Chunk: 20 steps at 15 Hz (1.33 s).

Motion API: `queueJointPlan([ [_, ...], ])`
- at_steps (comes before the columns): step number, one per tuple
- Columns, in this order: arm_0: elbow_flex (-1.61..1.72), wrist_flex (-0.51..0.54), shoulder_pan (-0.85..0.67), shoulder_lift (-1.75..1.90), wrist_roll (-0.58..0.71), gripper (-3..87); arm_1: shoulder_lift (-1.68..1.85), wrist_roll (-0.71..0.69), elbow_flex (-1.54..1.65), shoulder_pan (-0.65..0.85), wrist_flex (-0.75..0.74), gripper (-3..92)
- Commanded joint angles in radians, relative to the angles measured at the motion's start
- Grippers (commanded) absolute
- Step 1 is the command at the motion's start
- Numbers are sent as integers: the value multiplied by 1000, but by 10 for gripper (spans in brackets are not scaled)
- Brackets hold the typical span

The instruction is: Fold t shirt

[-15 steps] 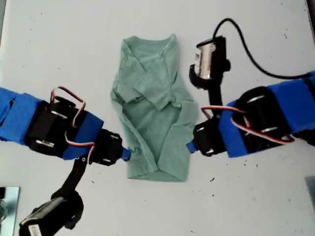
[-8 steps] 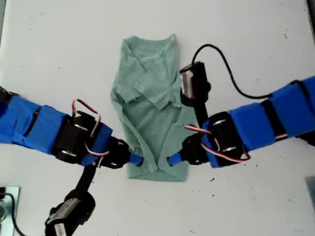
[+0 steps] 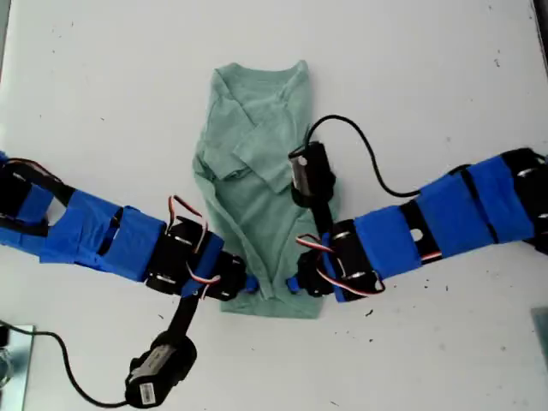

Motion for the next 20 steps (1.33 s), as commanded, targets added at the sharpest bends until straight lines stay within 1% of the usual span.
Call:
queueJointPlan([
  [1, -15, -11, 9, -44, 29, -2, -48, -9, 0, -29, -12, 2],
  [3, -41, -2, 34, -35, 26, -2, -26, -18, 2, -46, -14, 2],
  [6, -57, 6, 91, 69, 31, -2, 229, -11, 64, -91, 78, 3],
  [9, -58, 6, 204, 233, -18, -2, 345, -25, 44, -152, 35, 3],
  [11, -57, -11, 219, 281, -15, -2, 410, -41, 43, -147, 18, 3],
  [13, -51, -40, 176, 351, 49, -2, 462, -133, 52, -75, 2, 3],
  [14, -25, -26, 138, 402, 77, -2, 488, -186, 81, -20, 2, 3],
  [15, -5, 21, 87, 459, 81, -2, 518, -241, 115, 49, 8, 3],
  [16, 29, 44, 38, 551, 77, -2, 555, -324, 140, 120, -9, 3],
  [17, 89, 38, -20, 666, 86, -2, 572, -393, 129, 192, -9, 3],
  [18, 178, 35, -114, 755, 138, -2, 589, -462, 112, 270, -9, 3],
  [19, 305, -3, -215, 827, 204, -2, 597, -523, 106, 344, -12, 3],
  [20, 391, -21, -290, 876, 244, -2, 598, -566, 100, 405, -12, 3],
])
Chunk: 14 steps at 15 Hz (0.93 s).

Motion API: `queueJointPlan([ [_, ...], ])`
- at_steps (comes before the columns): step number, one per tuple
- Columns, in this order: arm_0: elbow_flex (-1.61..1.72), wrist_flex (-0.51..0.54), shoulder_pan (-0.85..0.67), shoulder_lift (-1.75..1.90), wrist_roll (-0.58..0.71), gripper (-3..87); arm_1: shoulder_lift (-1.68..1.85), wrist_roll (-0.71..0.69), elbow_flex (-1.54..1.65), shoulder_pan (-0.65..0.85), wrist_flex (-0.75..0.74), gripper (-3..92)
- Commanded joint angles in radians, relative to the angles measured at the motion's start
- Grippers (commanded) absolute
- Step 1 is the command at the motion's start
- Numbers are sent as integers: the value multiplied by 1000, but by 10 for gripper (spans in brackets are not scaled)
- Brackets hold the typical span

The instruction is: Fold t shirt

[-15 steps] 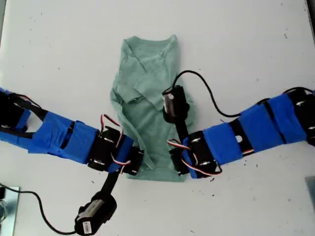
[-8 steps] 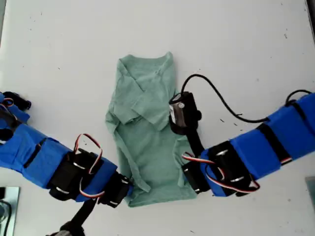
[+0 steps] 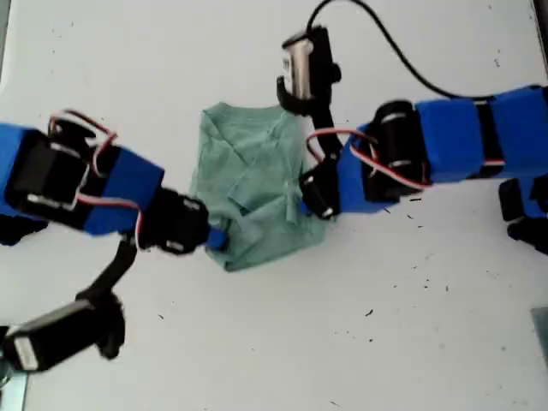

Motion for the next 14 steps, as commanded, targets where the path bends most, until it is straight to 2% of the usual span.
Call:
queueJointPlan([
  [1, 143, -48, -155, 163, 72, -2, 81, -94, -40, 123, -20, 2],
  [2, 173, -69, -166, 176, 74, -2, 80, -109, -35, 144, -32, 2],
  [3, 190, -91, -167, 176, 81, -2, 80, -104, -28, 166, -46, 73],
  [4, 199, -106, -183, 186, 101, 74, 81, -74, -23, 206, -60, 137],
  [5, 216, -117, -227, 212, 130, 244, 89, -44, -14, 256, -87, 231],
  [6, 225, -109, -291, 265, 149, 262, 121, -107, -3, 293, -161, 319],
  [8, 261, -43, -445, 468, 150, 274, 311, -89, 101, 357, -284, 290],
  [11, 505, -40, -652, 882, 178, 257, 672, -81, 446, 433, -383, 290],
  [12, 598, -40, -670, 963, 186, 256, 815, -61, 617, 448, -416, 290],
  [14, 844, -121, -601, 1132, 155, 242, 1154, -21, 997, 451, -431, 290],
])
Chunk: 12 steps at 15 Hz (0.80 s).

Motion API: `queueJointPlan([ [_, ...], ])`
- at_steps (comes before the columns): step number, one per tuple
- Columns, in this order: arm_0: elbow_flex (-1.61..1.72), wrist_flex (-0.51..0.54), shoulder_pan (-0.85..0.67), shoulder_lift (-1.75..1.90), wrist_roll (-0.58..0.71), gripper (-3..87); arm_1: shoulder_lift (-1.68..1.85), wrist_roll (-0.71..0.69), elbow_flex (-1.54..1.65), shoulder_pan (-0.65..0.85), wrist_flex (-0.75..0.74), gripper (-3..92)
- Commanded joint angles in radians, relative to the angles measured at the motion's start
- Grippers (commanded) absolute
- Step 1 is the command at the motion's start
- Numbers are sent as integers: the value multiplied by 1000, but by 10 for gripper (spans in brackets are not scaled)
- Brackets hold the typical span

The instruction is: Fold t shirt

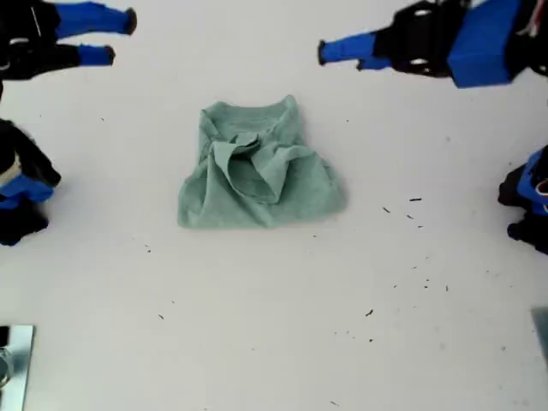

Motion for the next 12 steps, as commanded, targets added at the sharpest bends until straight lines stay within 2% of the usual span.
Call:
queueJointPlan([
  [1, 296, -107, 94, 265, -49, 222, 457, 58, 403, -12, -8, 289],
  [2, 471, -152, 166, 457, -95, 196, 675, 87, 563, -31, 38, 280],
  [4, 821, -167, 321, 887, -265, 136, 1045, 169, 815, -112, 150, 241],
  [5, 870, -209, 419, 828, -330, 141, 1037, 196, 854, -153, 195, 221],
  [7, 1023, -190, 508, 879, -465, 135, 1039, 267, 1025, -199, 268, 193],
  [8, 1075, -212, 514, 881, -469, 99, 1039, 333, 1112, -206, 308, 176],
  [9, 1117, -222, 522, 879, -480, 81, 1026, 261, 1135, -221, 308, 158],
  [10, 1118, -221, 511, 873, -350, 116, 1034, 198, 1135, -209, 307, 157],
  [11, 1114, -221, 495, 877, -184, 119, 1034, 256, 1135, -204, 307, 157],
  [12, 1112, -222, 489, 877, -175, 120, 1034, 302, 1135, -198, 307, 157],
])
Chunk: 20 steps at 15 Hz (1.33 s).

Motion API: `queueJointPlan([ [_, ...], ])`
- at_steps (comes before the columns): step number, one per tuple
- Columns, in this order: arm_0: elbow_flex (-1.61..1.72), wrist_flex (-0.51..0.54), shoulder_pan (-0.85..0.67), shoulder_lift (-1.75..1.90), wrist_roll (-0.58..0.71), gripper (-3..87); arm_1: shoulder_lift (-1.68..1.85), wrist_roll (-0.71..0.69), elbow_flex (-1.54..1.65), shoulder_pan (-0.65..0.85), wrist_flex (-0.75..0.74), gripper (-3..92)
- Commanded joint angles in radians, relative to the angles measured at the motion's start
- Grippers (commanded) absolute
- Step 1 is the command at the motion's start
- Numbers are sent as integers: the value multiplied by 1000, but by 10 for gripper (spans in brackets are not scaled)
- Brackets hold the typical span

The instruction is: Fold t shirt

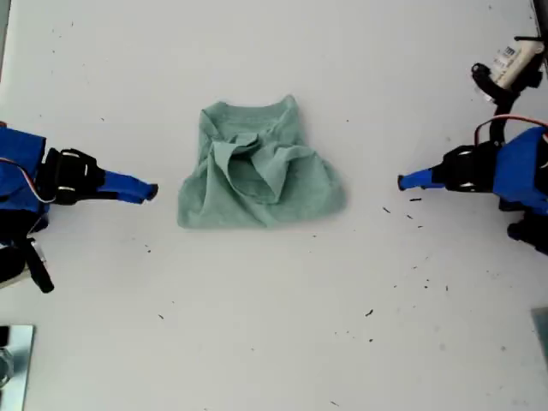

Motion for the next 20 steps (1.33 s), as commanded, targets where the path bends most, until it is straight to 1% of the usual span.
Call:
queueJointPlan([
  [1, 11, -23, -18, 8, 67, 120, 8, -94, 43, 15, 3, 157],
  [2, 11, -23, -18, 8, 67, 120, 8, -364, 43, 14, 3, 157],
  [3, 11, -23, -18, 8, 67, 120, 11, -548, 38, 21, 12, 157],
  [4, 11, -23, -18, 8, 67, 120, 9, -522, 38, 12, 14, 143],
  [15, 11, -23, -18, 8, 67, 120, 9, -522, 38, 12, 14, 143],
  [16, 11, -23, -18, 8, 67, 120, 9, -528, 38, 20, 14, 143],
  [17, 11, -23, -18, 8, 67, 120, 9, -537, 38, 106, 14, 135],
  [18, 11, -23, -18, 8, 67, 120, 9, -307, 38, 167, 14, 138],
  [19, 11, -23, -18, 8, 67, 120, 11, 55, 40, 158, 14, 146],
  [20, 11, -23, -18, 8, 67, 120, 11, 44, 40, 9, 14, 147],
])
